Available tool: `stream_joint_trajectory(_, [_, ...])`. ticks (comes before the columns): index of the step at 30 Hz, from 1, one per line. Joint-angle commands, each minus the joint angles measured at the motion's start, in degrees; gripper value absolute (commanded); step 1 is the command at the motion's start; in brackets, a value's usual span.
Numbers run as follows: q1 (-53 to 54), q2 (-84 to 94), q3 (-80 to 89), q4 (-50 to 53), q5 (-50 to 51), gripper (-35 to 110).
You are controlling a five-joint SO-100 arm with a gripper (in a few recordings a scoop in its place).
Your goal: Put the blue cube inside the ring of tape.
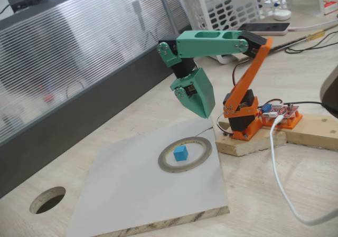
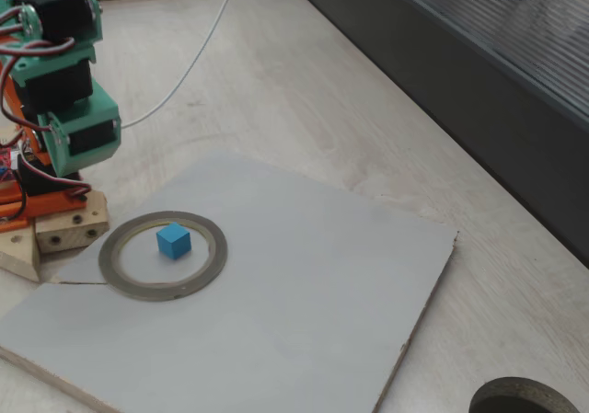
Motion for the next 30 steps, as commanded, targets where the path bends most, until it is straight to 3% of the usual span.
stream_joint_trajectory(1, [0.6,2.3,-0.4,1.6,0.7,-1])
stream_joint_trajectory(30, [1.0,2.4,7.5,1.4,0.7,-1])
